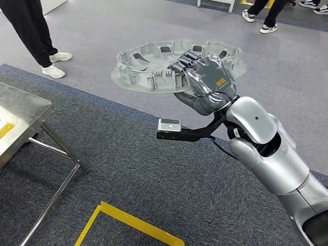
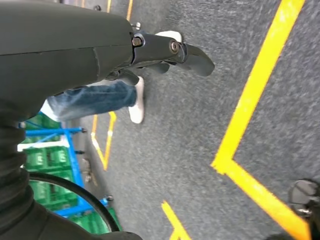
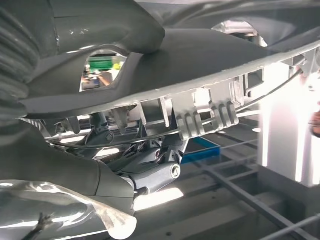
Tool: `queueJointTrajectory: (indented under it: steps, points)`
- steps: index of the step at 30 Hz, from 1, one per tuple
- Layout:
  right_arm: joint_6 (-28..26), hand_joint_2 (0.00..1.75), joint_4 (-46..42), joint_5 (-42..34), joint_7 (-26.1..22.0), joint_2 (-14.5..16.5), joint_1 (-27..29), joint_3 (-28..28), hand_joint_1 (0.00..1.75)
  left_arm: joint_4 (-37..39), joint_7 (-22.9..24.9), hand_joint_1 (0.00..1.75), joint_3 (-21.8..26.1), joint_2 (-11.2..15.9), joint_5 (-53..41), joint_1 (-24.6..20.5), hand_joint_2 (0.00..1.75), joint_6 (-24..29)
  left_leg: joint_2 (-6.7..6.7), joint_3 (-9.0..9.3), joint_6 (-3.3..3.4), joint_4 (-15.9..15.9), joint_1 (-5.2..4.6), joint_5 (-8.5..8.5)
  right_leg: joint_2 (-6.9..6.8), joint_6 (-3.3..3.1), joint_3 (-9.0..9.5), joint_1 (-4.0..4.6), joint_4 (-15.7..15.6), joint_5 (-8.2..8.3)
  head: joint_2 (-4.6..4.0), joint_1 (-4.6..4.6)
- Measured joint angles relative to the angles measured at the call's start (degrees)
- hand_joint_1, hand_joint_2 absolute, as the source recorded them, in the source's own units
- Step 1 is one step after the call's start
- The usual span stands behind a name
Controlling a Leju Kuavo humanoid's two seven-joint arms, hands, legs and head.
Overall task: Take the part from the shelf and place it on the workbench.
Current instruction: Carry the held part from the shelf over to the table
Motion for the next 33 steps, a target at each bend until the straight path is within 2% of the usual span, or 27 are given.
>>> queueJointTrajectory:
  steps: [1,2,3,5,6,7,8,10,12,14,16,17,18,19,21,22,23,25,26,28,30,31,32,33]
  points:
    - [0.05,1.75,0.04,-0.05,0.03,0.00,-0.06,0.09,1.75,0.00,-0.15,0.00,0.00,-0.01,-0.02,-0.05,1.75,-0.10,-0.54,0.02,0.06,0.01,-0.02,-0.03,0.25,0.02,-1.65,0.02,2.80,-0.50,0.00,0.01]
    - [0.11,1.75,0.07,-0.15,0.09,0.00,-0.14,0.20,1.75,0.00,-0.38,0.00,0.01,-0.04,-0.04,-0.08,1.75,-0.21,-1.15,0.06,0.09,0.02,-0.03,-0.05,0.38,-0.01,-2.40,0.04,3.55,0.12,0.00,0.03]
    - [0.17,1.75,0.10,-0.24,0.19,0.00,-0.26,0.29,1.75,0.00,-0.61,0.00,0.01,-0.08,-0.08,-0.12,1.75,-0.29,-1.79,0.12,0.08,0.05,-0.02,-0.08,0.50,-0.13,-2.00,0.05,1.89,1.83,0.00,0.04]
    - [0.25,1.75,0.15,-0.45,0.42,-0.01,-0.61,0.44,1.75,0.00,-1.07,0.00,0.03,-0.20,-0.14,-0.14,1.75,-0.31,-2.96,0.14,-0.07,0.17,0.00,-0.18,1.81,-0.50,1.14,-0.01,-5.91,6.29,-0.01,0.06]
    - [0.25,1.75,0.17,-0.54,0.54,-0.01,-0.75,0.45,1.75,0.00,-1.31,0.00,0.08,-0.24,-0.15,-0.15,1.75,-0.22,-3.45,0.01,-0.23,0.34,-0.04,-0.24,2.65,-0.68,2.87,-0.10,-9.61,7.65,-0.01,0.04]
    - [0.21,1.75,0.20,-0.65,0.66,-0.02,-0.83,0.46,1.75,0.00,-1.60,0.00,0.21,-0.26,-0.11,-0.13,1.75,-0.11,-3.85,-0.23,-0.48,0.44,0.00,-0.22,3.34,-0.81,3.99,-0.12,-11.92,8.23,0.00,0.02]
    - [0.14,1.75,0.22,-0.75,0.75,-0.02,-0.87,0.46,1.75,0.00,-1.88,0.00,0.43,-0.27,-0.07,-0.07,1.75,0.01,-4.21,-0.47,-0.75,0.49,0.05,-0.15,3.65,-0.94,4.52,-0.10,-12.84,8.10,0.00,0.00]
    - [-0.01,1.75,0.22,-0.97,0.88,-0.05,-0.85,0.45,1.75,0.00,-2.34,0.00,0.93,-0.27,-0.01,0.09,1.75,0.19,-4.99,-0.72,-1.34,0.42,0.22,0.02,3.02,-1.21,4.80,-0.02,-13.26,8.08,0.00,-0.05]
    - [-0.22,1.75,0.23,-1.15,1.00,-0.17,-0.74,0.32,1.75,0.00,-2.88,0.00,1.26,-0.31,-0.02,0.16,1.75,0.32,-3.60,-1.43,-1.92,1.99,0.14,-1.17,2.06,-1.76,5.15,-0.17,-13.68,8.21,0.00,-0.25]
    - [-0.85,1.75,0.26,-1.33,1.07,-0.68,-0.39,-0.10,1.75,0.00,-3.66,0.00,1.42,-0.39,-0.09,0.15,1.75,0.47,-0.94,-4.13,-2.52,7.90,0.20,-4.33,0.88,-2.25,5.45,-0.22,-13.92,8.20,-0.01,-0.49]
    - [-1.63,1.75,0.29,-1.45,1.02,-1.37,0.10,-0.54,1.75,0.00,-4.25,0.00,1.50,-0.45,-0.14,0.15,1.75,0.64,0.01,-7.42,-2.99,14.81,0.52,-6.84,-0.26,-2.42,5.54,-0.16,-13.89,8.04,0.00,-0.56]
    - [-1.86,1.75,0.30,-1.49,0.97,-1.65,0.34,-0.69,1.75,0.00,-4.46,0.00,1.55,-0.46,-0.13,0.16,1.75,0.72,0.12,-8.06,-3.15,16.08,0.68,-6.72,-0.78,-2.42,5.60,-0.15,-13.89,7.95,0.00,-0.57]
    - [-1.99,1.75,0.31,-1.53,0.94,-1.89,0.53,-0.82,1.75,0.00,-4.68,0.00,1.64,-0.46,-0.08,0.17,1.75,0.76,0.24,-7.57,-3.24,15.00,0.82,-5.50,-1.25,-2.37,5.70,-0.15,-13.87,7.86,0.00,-0.59]
    - [-2.03,1.75,0.31,-1.57,0.92,-2.10,0.72,-0.99,1.75,0.00,-4.93,0.00,1.80,-0.46,-0.04,0.17,1.75,0.80,0.63,-5.98,-3.26,11.69,0.91,-3.47,-1.69,-2.24,5.87,-0.16,-13.87,7.73,0.00,-0.58]
    - [-2.07,1.75,0.31,-1.62,0.88,-2.39,1.05,-1.44,1.75,0.00,-5.43,0.00,2.20,-0.51,0.02,0.11,1.75,0.80,2.62,-2.30,-3.07,4.06,0.64,-0.58,-2.45,-1.82,6.11,0.01,-13.82,7.47,0.00,-0.60]
    - [-2.09,1.75,0.31,-1.58,0.87,-2.54,1.14,-1.66,1.75,0.00,-5.64,0.00,2.36,-0.55,0.01,0.02,1.75,0.79,3.44,-1.22,-2.81,1.67,0.41,-0.05,-2.79,-1.56,6.13,0.17,-13.79,7.38,0.00,-0.58]
    - [-2.13,1.75,0.31,-1.55,0.85,-2.66,1.18,-1.81,1.75,0.00,-5.77,0.00,2.45,-0.59,0.01,-0.06,1.75,0.79,3.91,-0.92,-2.52,0.78,0.17,-0.21,-3.15,-1.29,6.12,0.34,-13.77,7.29,0.00,-0.55]
    - [-2.16,1.75,0.30,-1.50,0.77,-2.85,1.18,-1.96,1.75,0.00,-5.96,0.00,2.60,-0.61,0.00,-0.10,1.75,0.79,3.18,-0.94,-1.74,0.58,-0.04,-0.26,-4.04,-0.66,6.33,0.39,-13.84,7.08,0.00,-0.45]
    - [-2.16,1.75,0.30,-1.50,0.71,-2.91,1.19,-1.98,1.75,0.00,-6.05,0.00,2.68,-0.63,-0.01,-0.08,1.75,0.84,2.71,-0.78,-1.36,0.44,-0.02,-0.22,-3.98,-0.34,6.31,0.26,-13.59,6.67,-0.01,-0.37]
    - [-2.20,1.75,0.30,-1.49,0.62,-3.14,1.22,-2.07,1.75,0.00,-6.47,0.00,2.82,-0.64,-0.06,-0.12,1.75,1.12,1.81,-0.43,-0.56,0.13,0.16,-0.03,-2.36,0.08,4.83,0.04,-10.34,4.58,-0.01,-0.11]
    - [-2.32,1.75,0.31,-1.41,0.39,-3.61,1.51,-2.13,1.75,0.00,-7.40,0.00,2.93,-0.62,-0.11,-0.26,1.75,1.54,0.86,-0.38,-0.08,0.08,0.25,0.01,-0.28,0.16,0.99,-0.03,-2.79,1.26,0.00,0.18]
    - [-2.42,1.75,0.31,-1.37,0.21,-3.86,1.80,-2.13,1.75,0.00,-8.06,0.00,3.05,-0.63,-0.04,-0.33,1.75,1.55,0.29,-0.37,0.03,0.09,0.22,0.00,0.15,0.19,-0.97,-0.02,0.82,0.12,0.00,0.24]
    - [-2.54,1.75,0.31,-1.34,0.05,-4.16,2.17,-2.13,1.75,0.00,-8.68,0.00,3.21,-0.67,0.23,-0.36,1.75,1.32,-0.33,-0.33,0.07,0.10,0.20,-0.03,0.34,0.20,-2.27,-0.01,2.89,-0.04,0.00,0.26]
    - [-2.64,1.75,0.31,-1.33,-0.08,-4.44,2.52,-2.13,1.75,0.00,-9.20,0.00,3.50,-0.70,0.75,-0.35,1.75,0.81,-0.99,-0.27,0.08,0.13,0.19,-0.04,0.44,0.15,-2.55,-0.01,2.73,0.93,0.00,0.26]
